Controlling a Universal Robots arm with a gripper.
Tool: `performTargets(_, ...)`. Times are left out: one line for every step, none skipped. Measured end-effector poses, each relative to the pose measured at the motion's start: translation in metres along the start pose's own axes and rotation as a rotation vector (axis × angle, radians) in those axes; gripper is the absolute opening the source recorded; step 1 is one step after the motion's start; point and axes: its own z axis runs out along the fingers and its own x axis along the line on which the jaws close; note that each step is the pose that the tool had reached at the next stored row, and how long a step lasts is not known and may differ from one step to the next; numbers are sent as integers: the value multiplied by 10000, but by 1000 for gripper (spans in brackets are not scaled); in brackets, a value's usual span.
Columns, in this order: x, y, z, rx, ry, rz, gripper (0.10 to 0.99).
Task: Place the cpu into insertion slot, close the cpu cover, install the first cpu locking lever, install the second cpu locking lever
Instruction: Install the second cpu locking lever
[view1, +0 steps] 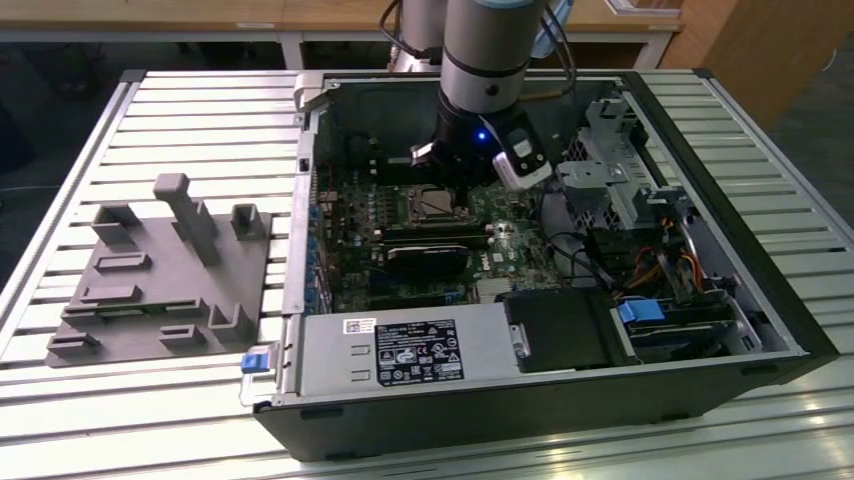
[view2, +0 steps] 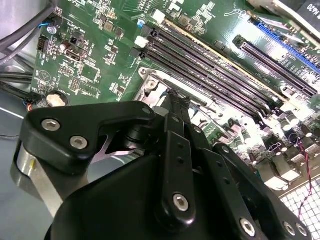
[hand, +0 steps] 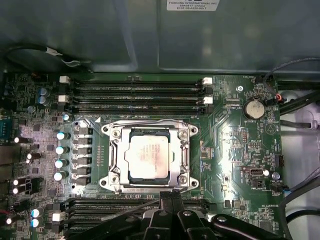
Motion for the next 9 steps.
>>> performTargets(0, -3, 0, 1, 0, 0, 122)
performTargets(0, -6, -1, 1, 1, 0, 122)
performTargets(0, -10, -2, 1, 1, 0, 122)
performTargets(0, -14, -2, 0, 0, 0, 122)
performTargets(-1, -19, -2, 1, 0, 0, 122)
performTargets(0, -26, -3, 1, 1, -1, 122)
performTargets(0, -31, -2, 1, 0, 0, 122)
performTargets(0, -36, 0, 0, 0, 0, 122)
performTargets(0, -39, 3, -1, 0, 0, 122)
